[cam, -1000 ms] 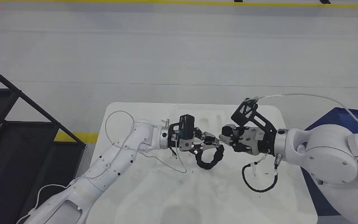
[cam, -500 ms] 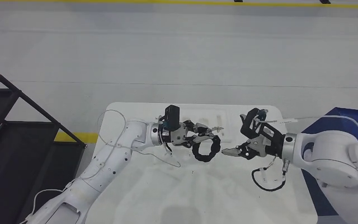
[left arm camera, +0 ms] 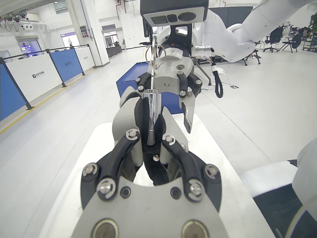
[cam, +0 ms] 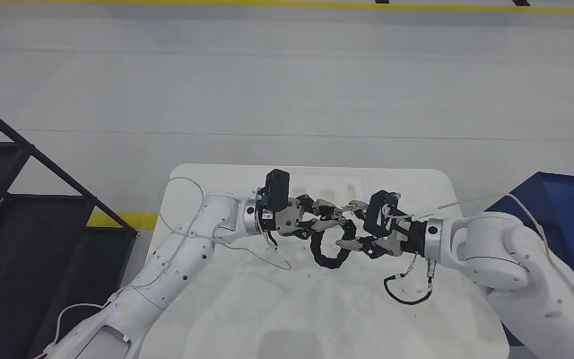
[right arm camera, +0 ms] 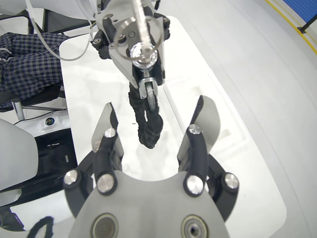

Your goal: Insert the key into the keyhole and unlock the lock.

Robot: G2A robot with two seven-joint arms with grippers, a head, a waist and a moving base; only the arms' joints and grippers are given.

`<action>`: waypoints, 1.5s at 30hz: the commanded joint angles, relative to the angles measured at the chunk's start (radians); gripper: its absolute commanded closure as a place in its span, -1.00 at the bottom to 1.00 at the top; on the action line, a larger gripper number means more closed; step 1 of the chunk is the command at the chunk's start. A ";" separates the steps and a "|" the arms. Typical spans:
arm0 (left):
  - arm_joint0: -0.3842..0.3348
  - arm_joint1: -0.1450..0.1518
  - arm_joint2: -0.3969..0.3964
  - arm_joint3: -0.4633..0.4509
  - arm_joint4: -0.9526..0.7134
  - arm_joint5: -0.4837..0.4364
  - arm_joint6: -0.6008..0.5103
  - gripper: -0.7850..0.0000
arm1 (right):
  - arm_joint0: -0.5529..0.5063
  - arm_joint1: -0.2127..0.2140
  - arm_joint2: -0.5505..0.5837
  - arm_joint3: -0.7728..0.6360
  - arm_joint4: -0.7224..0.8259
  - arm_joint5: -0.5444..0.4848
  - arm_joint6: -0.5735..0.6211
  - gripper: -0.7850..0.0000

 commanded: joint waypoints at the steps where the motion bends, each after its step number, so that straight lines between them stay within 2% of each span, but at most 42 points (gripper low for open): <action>1: -0.001 0.000 -0.001 0.003 0.001 0.000 0.005 1.00 | 0.011 -0.003 -0.007 0.011 0.004 -0.002 -0.001 1.00; 11: 0.006 0.007 -0.016 0.010 -0.008 0.000 0.026 1.00 | 0.017 -0.004 0.002 0.019 -0.035 0.067 0.063 1.00; 16: 0.012 0.027 -0.074 0.015 0.061 0.000 -0.013 1.00 | 0.017 -0.002 0.009 -0.005 -0.106 0.130 0.138 1.00; 22: 0.061 0.059 -0.163 0.023 0.170 0.000 -0.065 1.00 | 0.050 -0.015 -0.076 -0.004 -0.212 0.191 0.268 1.00; 27: 0.089 0.078 -0.191 0.008 0.299 0.023 -0.070 1.00 | 0.093 -0.038 -0.158 0.064 -0.177 0.182 0.262 1.00; 28: 0.098 0.079 -0.186 0.008 0.323 0.027 -0.048 1.00 | 0.100 -0.042 -0.168 0.091 -0.148 0.174 0.249 0.89; 29: 0.097 0.080 -0.179 0.010 0.364 0.036 -0.043 1.00 | 0.109 -0.046 -0.178 0.120 -0.139 0.171 0.261 0.36; 30: 0.097 0.080 -0.169 0.013 0.404 0.052 -0.039 1.00 | 0.119 -0.050 -0.191 0.141 -0.122 0.168 0.276 -0.59; 31: 0.098 0.079 -0.157 0.021 0.427 0.061 -0.026 1.00 | 0.128 -0.054 -0.202 0.160 -0.097 0.162 0.281 -1.00; 37: 0.067 0.070 -0.085 0.083 0.514 0.051 0.014 1.00 | 0.173 -0.064 -0.213 0.204 -0.003 0.129 0.316 -1.00; 41: 0.043 0.063 -0.038 0.116 0.554 0.013 -0.005 1.00 | 0.147 -0.049 -0.141 0.166 0.051 0.089 0.277 -1.00; 45: 0.018 0.048 0.047 0.156 0.564 0.000 -0.049 1.00 | 0.099 -0.027 -0.043 0.098 0.076 0.072 0.266 -1.00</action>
